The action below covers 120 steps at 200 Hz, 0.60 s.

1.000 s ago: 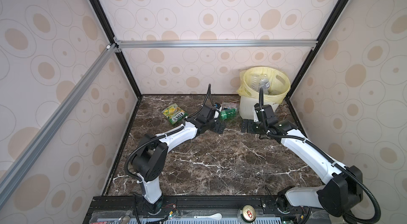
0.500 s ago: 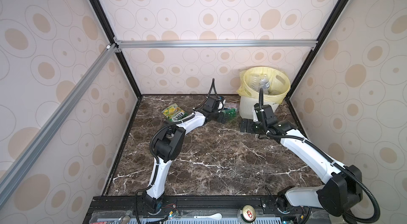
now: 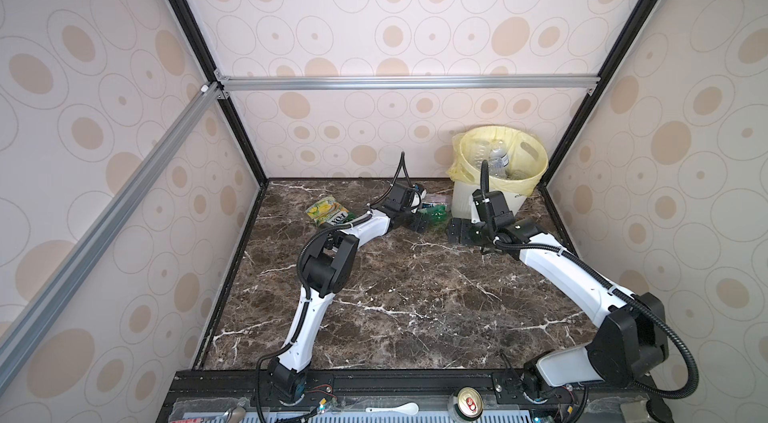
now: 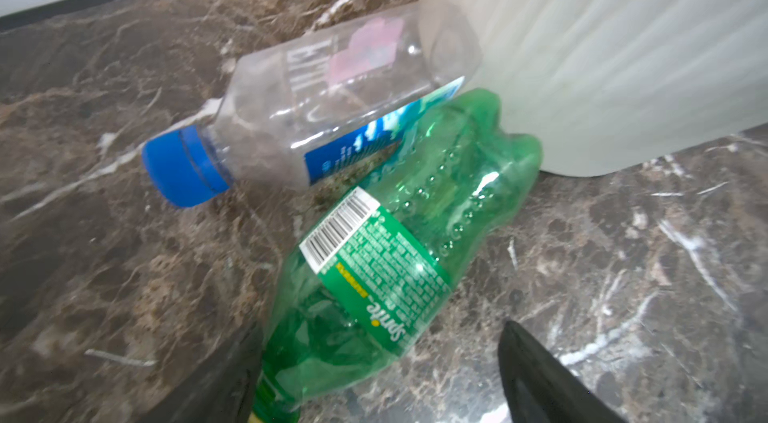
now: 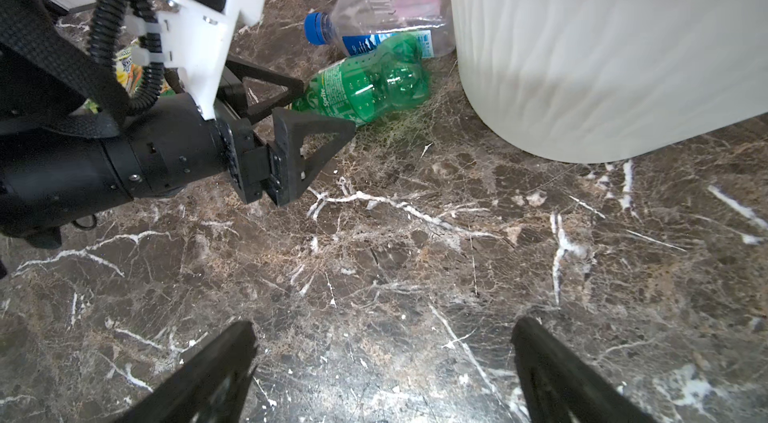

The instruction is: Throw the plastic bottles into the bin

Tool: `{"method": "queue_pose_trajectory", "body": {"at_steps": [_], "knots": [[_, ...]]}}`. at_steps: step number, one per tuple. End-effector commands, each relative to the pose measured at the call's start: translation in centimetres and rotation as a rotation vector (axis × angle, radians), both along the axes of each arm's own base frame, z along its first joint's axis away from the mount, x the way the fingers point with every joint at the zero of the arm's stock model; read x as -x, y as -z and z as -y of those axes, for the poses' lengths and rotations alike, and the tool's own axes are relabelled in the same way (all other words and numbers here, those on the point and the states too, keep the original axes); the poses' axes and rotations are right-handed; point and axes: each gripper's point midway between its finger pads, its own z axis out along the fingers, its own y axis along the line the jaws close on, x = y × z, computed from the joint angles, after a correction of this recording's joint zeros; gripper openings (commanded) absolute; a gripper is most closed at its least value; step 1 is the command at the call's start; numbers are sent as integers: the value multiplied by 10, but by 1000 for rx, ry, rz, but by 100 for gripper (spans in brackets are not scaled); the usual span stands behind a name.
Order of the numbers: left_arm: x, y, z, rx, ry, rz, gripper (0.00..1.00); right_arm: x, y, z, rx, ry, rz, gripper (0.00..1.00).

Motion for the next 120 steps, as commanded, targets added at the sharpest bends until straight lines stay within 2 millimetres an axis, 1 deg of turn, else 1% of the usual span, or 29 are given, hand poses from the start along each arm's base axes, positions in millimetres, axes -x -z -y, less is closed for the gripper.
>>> {"method": "queue_pose_trajectory", "body": {"at_steps": [1,48,62,78,98,106,120], "knots": [[11,-11,6,52,49,8,83,-2,-7,1,-8,2,19,100],[45,-9,5,81,71,-35,79,7,-8,7,-5,12,25,100],[56,-15,6,94,85,-30,79,8,-9,8,-4,15,30,100],[64,-26,6,106,85,-12,79,9,-10,10,-3,18,31,100],[61,-35,3,105,69,17,79,9,-10,10,-3,21,33,100],[58,-36,3,99,63,28,80,9,-11,11,-5,21,34,100],[52,-31,3,79,52,31,80,8,-11,10,-8,20,33,100]]}}
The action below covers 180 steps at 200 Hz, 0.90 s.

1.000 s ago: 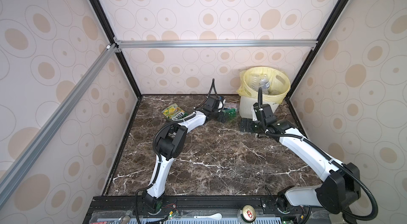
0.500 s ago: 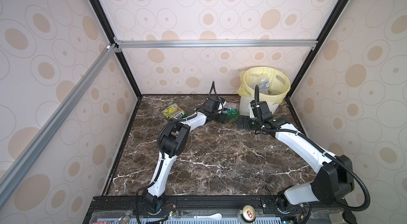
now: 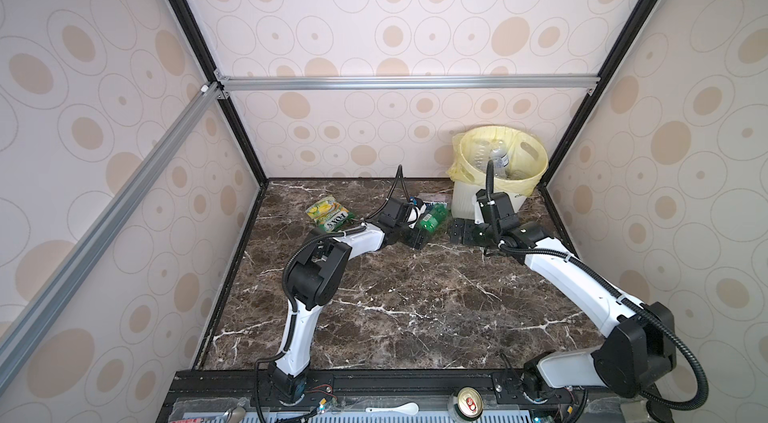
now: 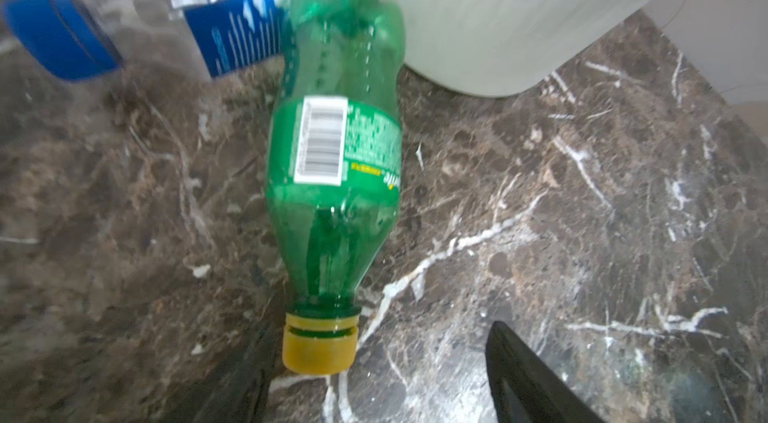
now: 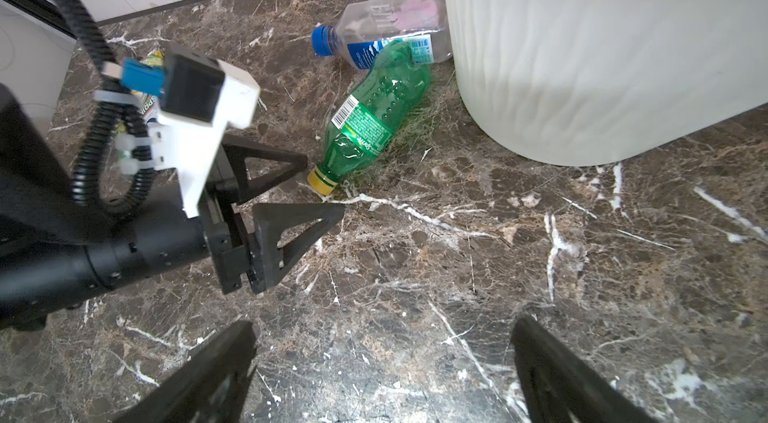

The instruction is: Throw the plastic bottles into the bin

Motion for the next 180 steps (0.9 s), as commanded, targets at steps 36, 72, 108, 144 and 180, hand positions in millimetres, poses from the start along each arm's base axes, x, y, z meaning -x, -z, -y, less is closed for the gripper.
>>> {"method": "queue_pose_trajectory", "body": {"at_steps": [36,72,108,144,180], "knots": [[-30,-5,13,-7,-28,62,81,3,-1,6,8,16,0,100],[-42,2,22,-1,-29,60,82,3,2,9,10,14,-7,100],[-50,9,30,8,-21,54,81,0,6,10,-7,20,-19,100],[-43,13,40,22,6,43,74,-2,7,10,-16,24,-22,100],[-28,18,46,21,39,31,62,2,7,12,-19,24,-25,100]]}}
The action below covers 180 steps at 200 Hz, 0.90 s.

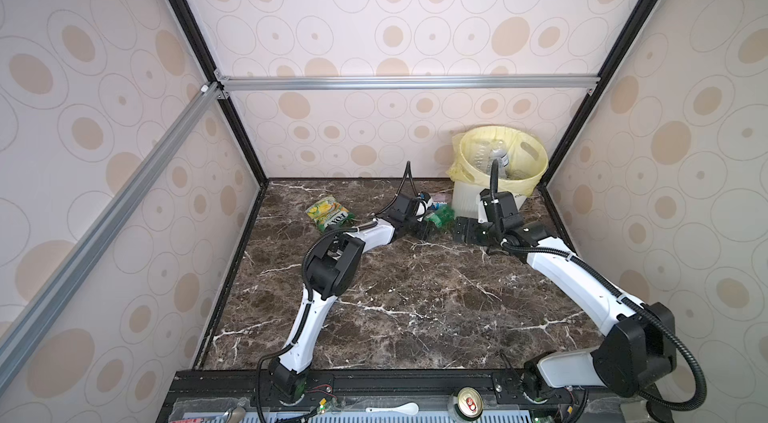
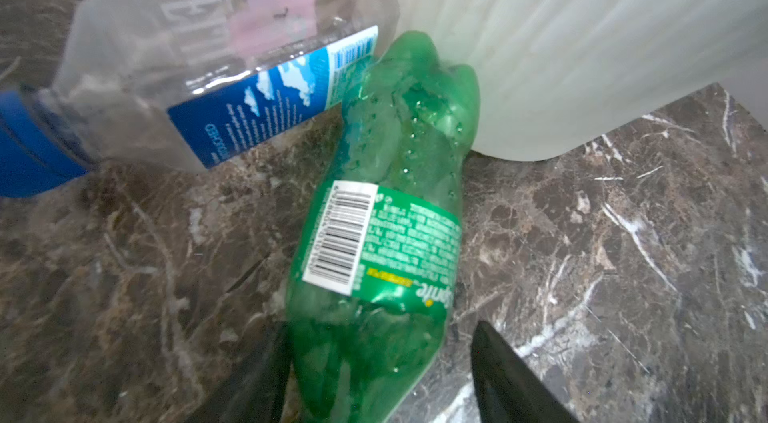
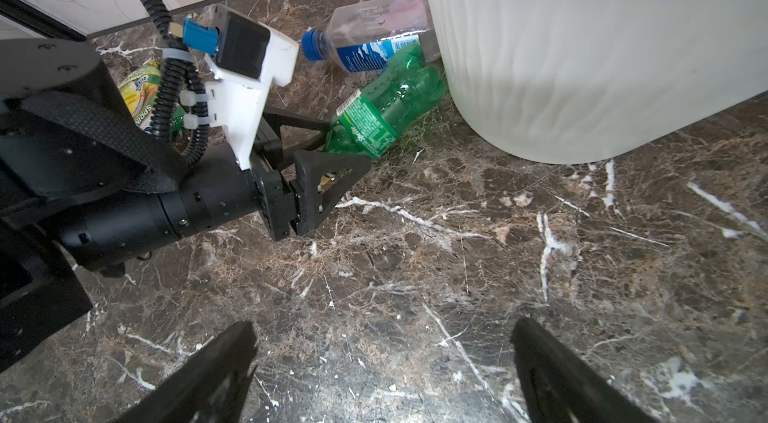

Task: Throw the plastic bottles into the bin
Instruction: 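Grasp the green Sprite bottle by its base with the left gripper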

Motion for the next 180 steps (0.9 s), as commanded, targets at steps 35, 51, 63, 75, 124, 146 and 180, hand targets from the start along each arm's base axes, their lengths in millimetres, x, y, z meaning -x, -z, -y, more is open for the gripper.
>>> {"method": "queue_pose_trajectory", "body": {"at_steps": [35,51,63,75,124,146,180], "knots": [[25,-7,14,6,66,6,60,9,3,6,-4,14,-9,100],[29,-13,15,4,73,20,63,10,2,7,-8,17,-8,100],[27,-15,12,-4,59,32,65,10,3,8,-10,18,-12,100],[23,-15,11,-16,45,41,67,10,3,7,-12,18,-11,100],[-2,-7,14,-20,-55,23,70,8,-1,10,-13,23,-8,100],[-13,-7,15,1,-120,4,71,9,1,13,-11,28,-12,100],[-13,-5,22,46,-116,-22,71,9,3,14,-16,28,-17,100]]}}
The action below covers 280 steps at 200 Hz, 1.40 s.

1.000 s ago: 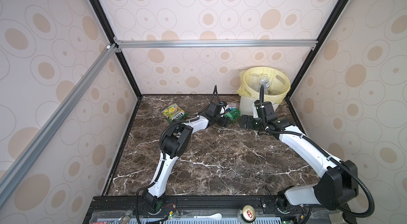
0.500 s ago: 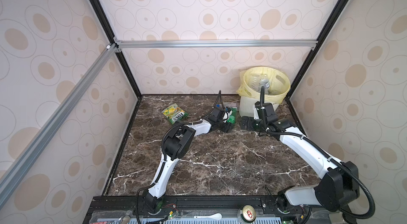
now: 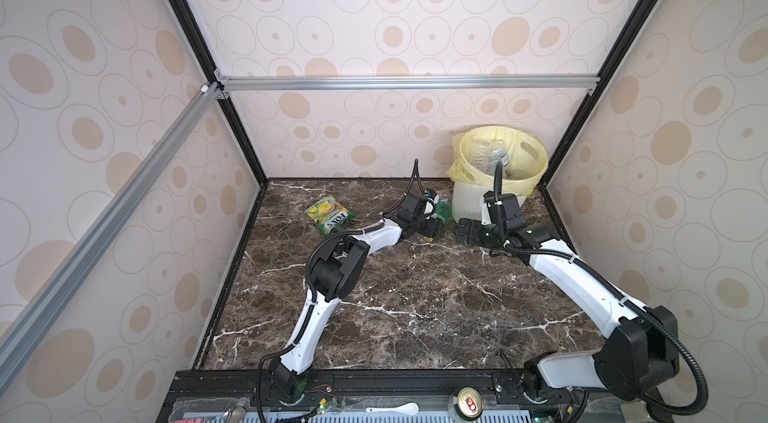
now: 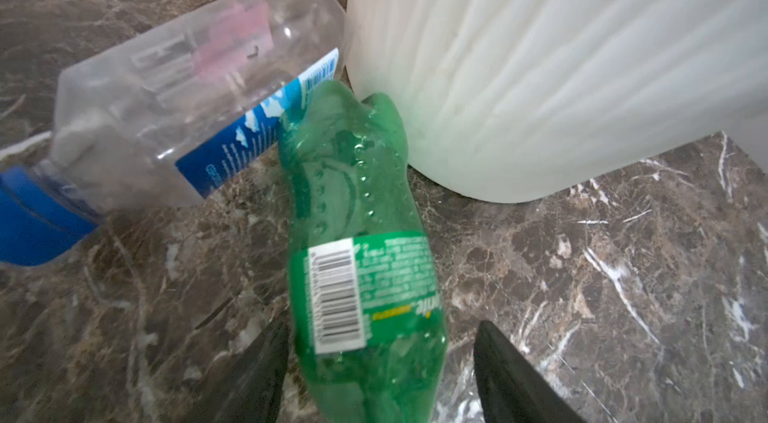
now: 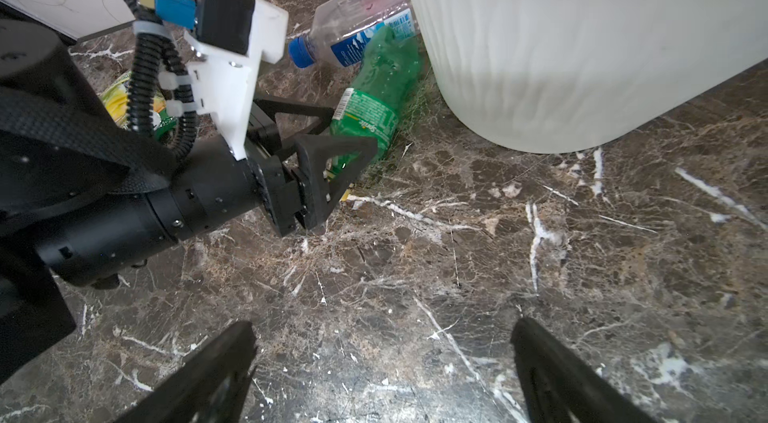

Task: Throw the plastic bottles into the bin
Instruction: 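Grasp the green Sprite bottle by its base with the left gripper, then lift the Sprite bottle with the left gripper while the right gripper grips its top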

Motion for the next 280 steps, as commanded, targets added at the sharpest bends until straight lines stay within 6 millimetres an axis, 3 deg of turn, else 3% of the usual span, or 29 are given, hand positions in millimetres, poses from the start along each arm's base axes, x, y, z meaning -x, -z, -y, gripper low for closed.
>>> {"method": "queue_pose_trajectory", "body": {"at_steps": [1,155,179,226,280], "knots": [[-4,8,6,26,-25,-31,71,6,-3,4,-10,2,-1,100],[3,31,8,32,-24,-71,67,10,2,8,-23,15,-4,100],[6,31,11,37,-7,-75,52,11,3,8,-26,16,-7,100],[16,20,8,44,25,-64,56,11,1,9,-26,18,-3,100],[46,-12,-1,80,99,-36,55,13,7,5,-59,22,-21,100]]}}
